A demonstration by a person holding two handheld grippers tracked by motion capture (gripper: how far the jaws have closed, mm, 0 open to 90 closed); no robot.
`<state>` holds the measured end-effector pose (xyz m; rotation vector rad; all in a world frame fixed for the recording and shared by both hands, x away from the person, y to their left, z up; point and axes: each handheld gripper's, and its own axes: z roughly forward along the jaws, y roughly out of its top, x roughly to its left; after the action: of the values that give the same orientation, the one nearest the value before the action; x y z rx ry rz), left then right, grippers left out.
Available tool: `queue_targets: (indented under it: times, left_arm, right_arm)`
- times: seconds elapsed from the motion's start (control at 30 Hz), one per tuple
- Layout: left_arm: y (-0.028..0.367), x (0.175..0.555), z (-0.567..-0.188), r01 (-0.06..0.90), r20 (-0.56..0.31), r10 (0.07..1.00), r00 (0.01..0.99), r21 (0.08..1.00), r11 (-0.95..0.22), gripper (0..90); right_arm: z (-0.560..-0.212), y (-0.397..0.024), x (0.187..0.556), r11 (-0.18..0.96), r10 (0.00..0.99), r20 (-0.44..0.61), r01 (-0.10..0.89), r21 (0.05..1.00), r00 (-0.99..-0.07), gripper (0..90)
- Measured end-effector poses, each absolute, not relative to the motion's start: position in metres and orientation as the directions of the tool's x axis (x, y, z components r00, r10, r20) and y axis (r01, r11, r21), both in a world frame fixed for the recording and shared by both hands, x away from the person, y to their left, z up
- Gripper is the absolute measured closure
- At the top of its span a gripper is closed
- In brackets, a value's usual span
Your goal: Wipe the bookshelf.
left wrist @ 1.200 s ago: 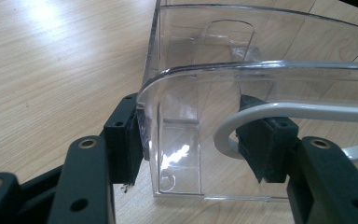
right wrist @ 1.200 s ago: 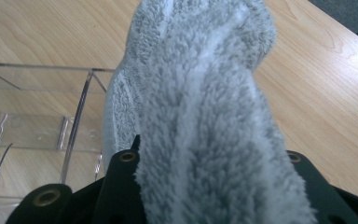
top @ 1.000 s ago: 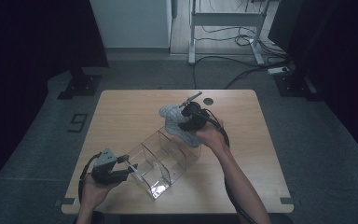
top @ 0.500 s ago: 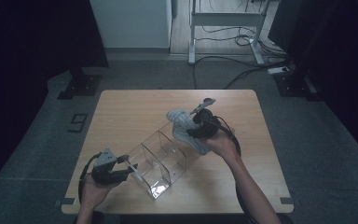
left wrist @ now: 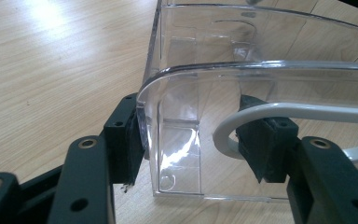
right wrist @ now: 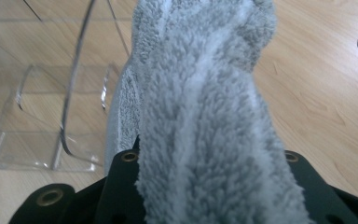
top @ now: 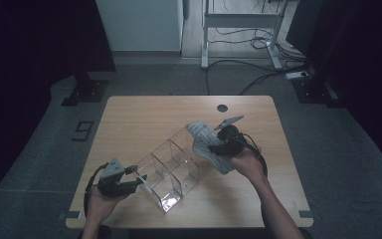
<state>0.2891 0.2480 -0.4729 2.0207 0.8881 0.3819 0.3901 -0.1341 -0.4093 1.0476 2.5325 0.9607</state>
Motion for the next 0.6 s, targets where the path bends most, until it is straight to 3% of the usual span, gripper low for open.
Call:
queue_targets:
  times: [0.6]
  left_arm:
    - [0.246, 0.289, -0.472, 0.446, -0.062, 0.718, 0.693, 0.82, -0.359, 43.5]
  right_arm:
    - [-0.442, -0.143, 0.386, 0.495, 0.721, 0.072, 0.584, 0.644, -0.69, 64.4]
